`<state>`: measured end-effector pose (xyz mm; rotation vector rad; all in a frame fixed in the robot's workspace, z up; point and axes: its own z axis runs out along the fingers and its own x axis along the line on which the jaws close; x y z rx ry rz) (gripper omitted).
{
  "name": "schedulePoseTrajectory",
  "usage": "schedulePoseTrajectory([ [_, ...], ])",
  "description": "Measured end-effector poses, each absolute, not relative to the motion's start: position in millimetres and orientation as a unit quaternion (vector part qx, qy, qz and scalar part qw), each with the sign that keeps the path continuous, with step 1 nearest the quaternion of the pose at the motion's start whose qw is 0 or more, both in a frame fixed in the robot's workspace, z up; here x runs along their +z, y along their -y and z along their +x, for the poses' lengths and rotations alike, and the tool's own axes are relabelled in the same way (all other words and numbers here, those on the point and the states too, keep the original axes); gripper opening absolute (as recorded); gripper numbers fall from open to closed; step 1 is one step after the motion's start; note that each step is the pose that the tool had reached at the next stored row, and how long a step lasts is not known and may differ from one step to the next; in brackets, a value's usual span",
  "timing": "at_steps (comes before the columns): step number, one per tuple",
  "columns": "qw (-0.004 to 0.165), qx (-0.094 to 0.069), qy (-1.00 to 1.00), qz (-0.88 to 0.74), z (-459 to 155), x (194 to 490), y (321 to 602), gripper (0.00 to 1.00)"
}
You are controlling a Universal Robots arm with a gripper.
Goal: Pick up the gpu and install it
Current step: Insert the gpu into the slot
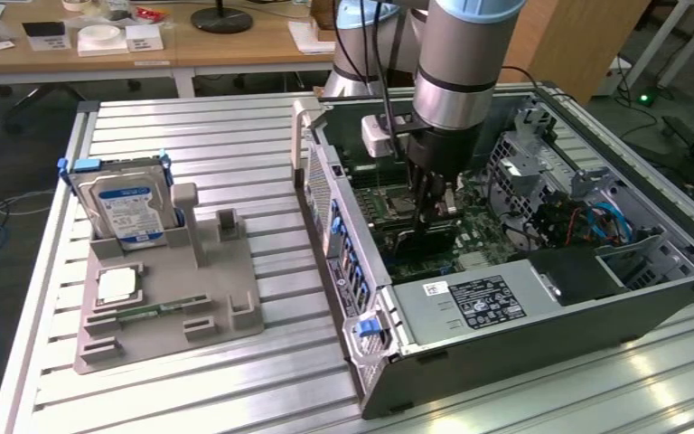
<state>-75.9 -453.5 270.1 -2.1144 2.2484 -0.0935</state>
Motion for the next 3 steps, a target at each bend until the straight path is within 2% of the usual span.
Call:
schedulePoseTrajectory([
  [3, 0.027, -0.030, -0.728, -0.685, -75.9, 270.1, 453.5, 0.11],
])
